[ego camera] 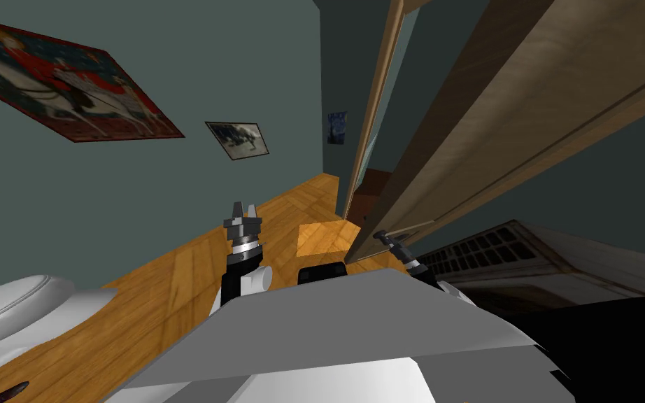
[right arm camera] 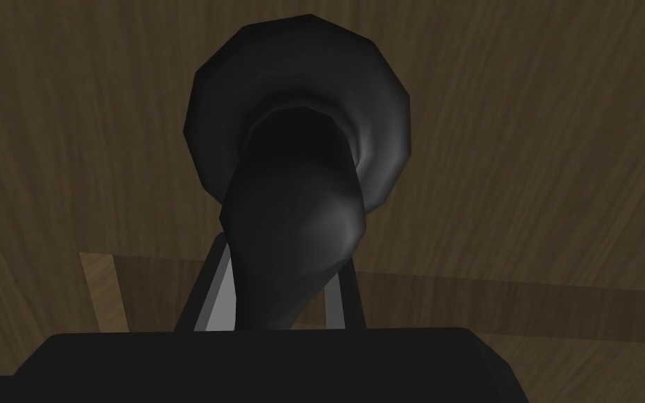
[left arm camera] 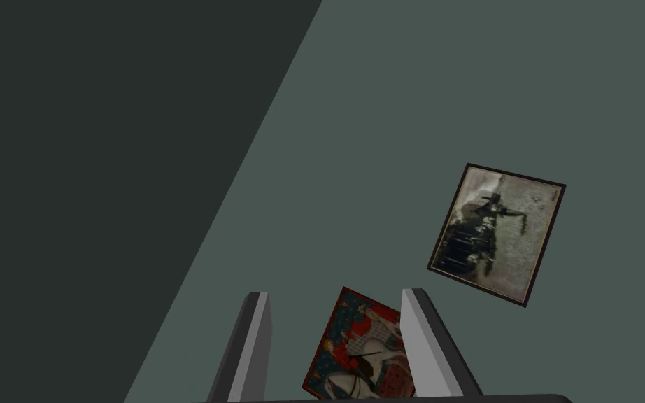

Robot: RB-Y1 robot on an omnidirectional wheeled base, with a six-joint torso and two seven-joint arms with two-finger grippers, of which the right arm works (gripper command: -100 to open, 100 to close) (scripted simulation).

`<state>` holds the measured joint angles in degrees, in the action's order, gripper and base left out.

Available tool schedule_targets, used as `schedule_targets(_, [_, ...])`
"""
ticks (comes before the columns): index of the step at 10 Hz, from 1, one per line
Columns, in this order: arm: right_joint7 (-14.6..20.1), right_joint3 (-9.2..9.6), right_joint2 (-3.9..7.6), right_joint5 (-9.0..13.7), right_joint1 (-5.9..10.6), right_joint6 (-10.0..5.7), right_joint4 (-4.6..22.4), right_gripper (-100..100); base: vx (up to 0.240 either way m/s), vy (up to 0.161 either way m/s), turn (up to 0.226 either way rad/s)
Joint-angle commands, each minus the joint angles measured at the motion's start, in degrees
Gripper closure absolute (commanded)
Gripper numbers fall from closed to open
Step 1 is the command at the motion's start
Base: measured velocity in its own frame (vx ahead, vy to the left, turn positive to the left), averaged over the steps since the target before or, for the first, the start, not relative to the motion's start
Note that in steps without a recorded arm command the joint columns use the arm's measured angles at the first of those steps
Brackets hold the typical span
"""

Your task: Pull the door open

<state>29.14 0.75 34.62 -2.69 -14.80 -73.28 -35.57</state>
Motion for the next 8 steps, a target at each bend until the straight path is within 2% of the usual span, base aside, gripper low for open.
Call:
schedule_targets(1, [0.04,0.02,0.17,-0.07,0.15,-0.63,0.61,100,-0.171,-0.081,0.174])
schedule_targets(8, [0.33,0.15,0.64,-0.31,0.9,-2.17,2.45,100,-0.194,-0.066,0.131])
